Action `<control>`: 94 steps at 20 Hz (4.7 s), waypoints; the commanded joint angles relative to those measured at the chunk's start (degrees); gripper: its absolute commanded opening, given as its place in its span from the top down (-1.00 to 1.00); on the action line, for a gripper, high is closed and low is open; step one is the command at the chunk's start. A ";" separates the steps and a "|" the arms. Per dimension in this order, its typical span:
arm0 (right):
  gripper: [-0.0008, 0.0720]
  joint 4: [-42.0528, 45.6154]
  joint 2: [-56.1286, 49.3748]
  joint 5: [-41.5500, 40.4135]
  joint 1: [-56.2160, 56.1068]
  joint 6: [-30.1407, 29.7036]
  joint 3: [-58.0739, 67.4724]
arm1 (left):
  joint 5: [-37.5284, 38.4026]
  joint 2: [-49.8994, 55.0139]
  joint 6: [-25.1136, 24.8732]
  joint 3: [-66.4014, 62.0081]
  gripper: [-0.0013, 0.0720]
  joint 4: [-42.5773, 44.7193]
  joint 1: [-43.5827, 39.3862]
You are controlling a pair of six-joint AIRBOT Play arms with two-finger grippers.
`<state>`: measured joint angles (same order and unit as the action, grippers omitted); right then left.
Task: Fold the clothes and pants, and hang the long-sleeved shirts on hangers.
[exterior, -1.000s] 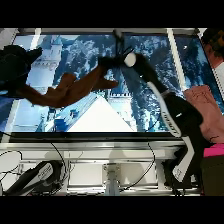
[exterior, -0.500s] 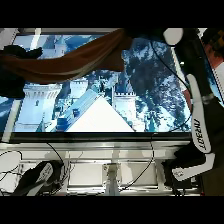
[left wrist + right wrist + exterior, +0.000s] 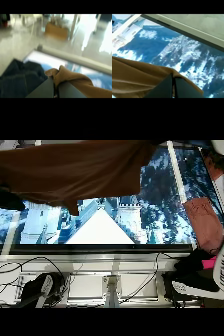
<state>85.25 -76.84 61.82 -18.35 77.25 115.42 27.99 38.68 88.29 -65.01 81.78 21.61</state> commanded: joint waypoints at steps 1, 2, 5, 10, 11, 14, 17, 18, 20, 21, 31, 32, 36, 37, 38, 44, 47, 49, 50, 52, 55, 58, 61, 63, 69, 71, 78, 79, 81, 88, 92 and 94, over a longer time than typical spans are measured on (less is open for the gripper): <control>0.96 0.50 7.19 10.19 -0.04 -0.13 0.04 | 0.33 -5.99 0.42 -0.04 0.91 0.00 -0.02; 0.96 0.35 8.87 13.38 -0.04 0.57 0.04 | 1.25 -7.21 0.42 -0.04 0.91 0.02 -0.02; 0.96 -4.28 12.81 21.94 -0.04 4.50 -0.02 | 9.84 -8.98 0.39 -0.04 0.92 0.00 -0.02; 0.96 -7.85 13.86 23.41 -0.02 4.04 -3.26 | 18.01 -6.36 0.20 0.02 0.91 -0.26 -0.22; 0.96 -5.29 13.35 22.27 0.00 4.04 -5.81 | 18.01 -4.35 0.20 0.02 0.92 -1.68 -0.22; 0.96 -1.97 10.67 11.67 0.22 4.09 -17.35 | 17.90 5.07 -2.54 0.02 0.92 -8.11 -0.72; 0.96 -2.25 5.51 -1.66 0.22 4.68 -27.61 | 16.31 17.97 -3.04 0.02 0.91 -11.63 -3.19; 0.95 -2.27 3.28 -5.05 0.22 4.85 -30.29 | 14.97 22.05 -3.04 0.02 0.91 -11.58 -4.24; 0.95 -2.54 -2.23 -11.65 0.22 5.73 -34.40 | 11.50 29.68 -3.06 0.02 0.91 -11.61 -6.45; 0.95 -2.64 -4.87 -14.56 0.20 6.34 -35.41 | 9.25 32.94 -3.06 0.02 0.91 -11.58 -7.69; 0.95 -4.46 -17.29 -45.57 0.22 8.28 -35.56 | -10.56 40.17 -3.02 0.02 0.91 -11.56 -11.85; 0.95 -4.46 -17.49 -45.90 0.22 8.31 -35.56 | -10.51 40.28 -3.04 0.02 0.91 -11.56 -11.85; -0.13 -4.35 -17.46 -46.25 0.22 8.20 -35.56 | -10.01 40.39 -3.89 0.02 -0.97 -10.25 -11.56; -0.13 -4.09 -17.40 -46.16 0.33 8.20 -35.56 | -8.57 40.09 -3.87 -0.02 -0.97 -8.22 -10.95; -0.13 -4.04 -17.35 -45.83 0.55 8.20 -35.56 | -5.57 39.52 -3.85 -0.02 -0.96 -6.86 -9.94; -0.13 -3.96 -17.33 -36.13 6.97 8.17 -35.56 | 26.77 38.64 -13.20 0.00 -0.94 -7.69 2.78; -0.13 -3.96 -17.33 -30.93 10.40 8.17 -35.56 | 37.59 39.89 -19.78 0.00 -0.57 -13.94 8.79; -0.13 -3.96 -17.33 -28.17 12.02 8.15 -35.56 | 40.00 41.72 -19.78 0.02 -0.52 -15.91 12.09; -0.13 -3.96 -17.33 -27.08 12.61 8.15 -35.56 | 41.38 42.88 -20.48 0.02 -0.52 -16.79 13.25; -0.13 -3.78 -17.33 -25.62 13.42 8.02 -35.56 | 41.42 45.38 -23.76 0.02 -0.52 -20.65 14.05; -0.13 -3.87 -17.33 -25.16 13.53 7.54 -35.56 | 40.50 49.96 -28.59 0.02 -0.53 -26.58 13.07; -0.13 -3.87 -17.33 -25.11 13.53 7.54 -35.56 | 38.07 54.25 -32.33 0.00 -0.55 -27.04 11.54; -0.13 -3.87 -17.33 -25.14 13.53 7.52 -35.56 | 33.42 55.93 -33.24 -0.02 -0.55 -28.76 10.86; -0.13 -3.87 -17.33 -25.16 13.53 7.52 -35.56 | 31.95 56.00 -36.02 -0.02 -0.55 -31.67 10.86; -0.13 -3.89 -17.33 -25.18 13.53 7.54 -35.56 | 28.11 56.57 -36.70 -0.04 -0.27 -34.75 10.67; -0.13 -3.89 -17.33 -25.22 13.53 7.54 -35.56 | 29.44 56.89 -36.72 -0.04 -0.23 -34.69 10.01; -0.13 -3.98 -17.33 -24.76 13.53 7.52 -35.56 | 30.56 57.81 -40.81 -0.26 -0.13 -34.42 6.19; -0.13 -3.93 -17.33 -24.57 13.55 7.52 -35.56 | 30.62 57.77 -40.79 -0.35 -0.13 -34.34 6.69; -0.13 -3.48 -17.33 -24.00 13.55 7.48 -35.56 | 31.93 57.72 -40.81 -0.90 -0.13 -34.29 8.04; -0.13 -3.32 -17.33 -23.85 13.55 7.28 -35.56 | 32.87 57.75 -45.86 -1.20 0.61 -35.21 10.45; -0.13 -3.34 -17.33 -23.76 13.53 7.30 -35.56 | 32.65 57.90 -46.77 -1.20 0.11 -36.22 10.40; -0.13 -3.37 -17.33 -23.58 13.53 7.30 -35.56 | 32.68 58.27 -46.75 -1.20 0.12 -36.24 10.40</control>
<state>81.95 -94.17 38.06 -4.84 84.53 79.88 60.71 96.62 42.17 -66.15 45.91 31.92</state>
